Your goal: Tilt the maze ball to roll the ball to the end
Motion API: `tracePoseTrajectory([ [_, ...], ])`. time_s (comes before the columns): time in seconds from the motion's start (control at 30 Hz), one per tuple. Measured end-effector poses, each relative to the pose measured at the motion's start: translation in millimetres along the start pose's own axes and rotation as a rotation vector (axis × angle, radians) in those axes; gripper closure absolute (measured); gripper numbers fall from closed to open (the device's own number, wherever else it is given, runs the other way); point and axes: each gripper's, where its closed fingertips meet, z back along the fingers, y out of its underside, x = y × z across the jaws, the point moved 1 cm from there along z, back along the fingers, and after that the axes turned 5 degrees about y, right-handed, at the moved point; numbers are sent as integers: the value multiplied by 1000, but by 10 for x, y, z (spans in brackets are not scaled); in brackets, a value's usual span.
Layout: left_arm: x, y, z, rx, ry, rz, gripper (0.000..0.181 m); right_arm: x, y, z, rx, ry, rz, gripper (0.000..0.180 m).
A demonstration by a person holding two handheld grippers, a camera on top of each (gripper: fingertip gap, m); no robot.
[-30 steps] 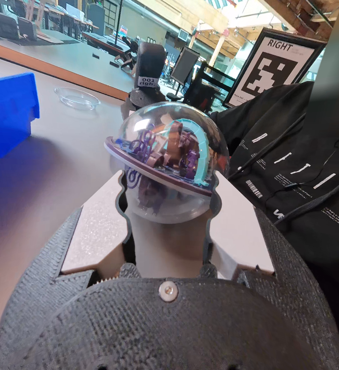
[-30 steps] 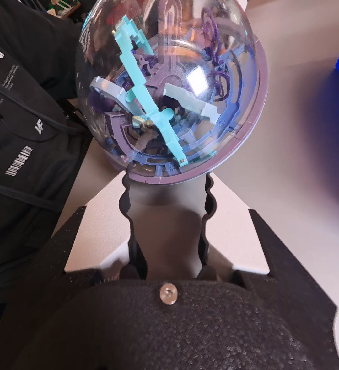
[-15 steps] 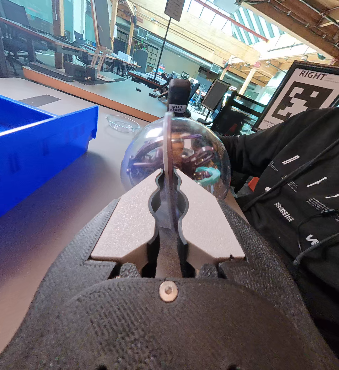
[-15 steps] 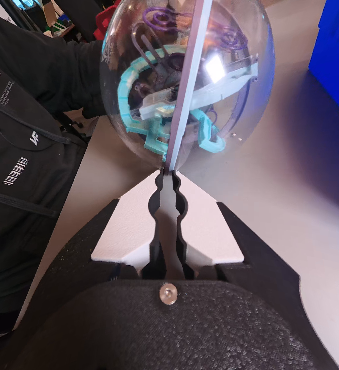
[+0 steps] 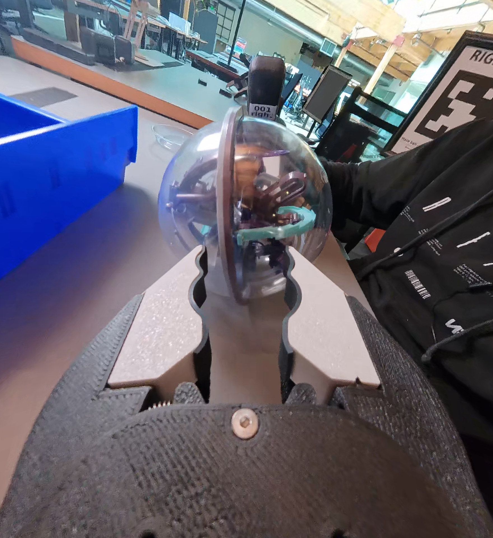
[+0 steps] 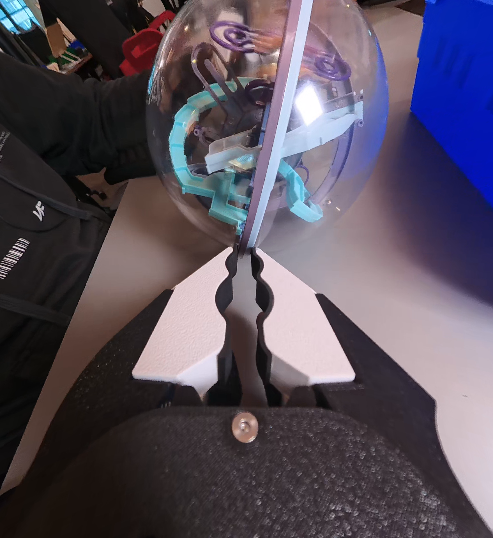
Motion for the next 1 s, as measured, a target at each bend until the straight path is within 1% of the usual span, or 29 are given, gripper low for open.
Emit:
tracePoseTrajectory([
  [0.07,37,16,-5,-12,6,28,133,-28,9,9,-1,5,-5,173],
  [0.17,33,107,-12,36,30,36,150,-108,48,21,20,42,-28,172],
  [0.27,16,118,-45,44,31,27,162,-189,92,17,47,88,-48,170],
  [0.33,47,102,-59,35,-2,9,163,-216,95,15,52,117,-33,168],
  [0.43,70,77,-55,25,-27,8,160,-267,75,13,43,169,-9,160],
  [0.57,117,56,-53,17,-69,-4,171,-269,80,4,47,172,-19,161],
  [0.67,134,39,-54,12,-90,5,172,-277,64,14,34,174,-24,164],
  [0.87,112,-31,-29,-29,-79,10,173,-272,-86,82,-66,165,-17,169],
  [1.0,196,79,-11,30,-122,-8,173,-301,-226,160,-161,199,20,172],
])
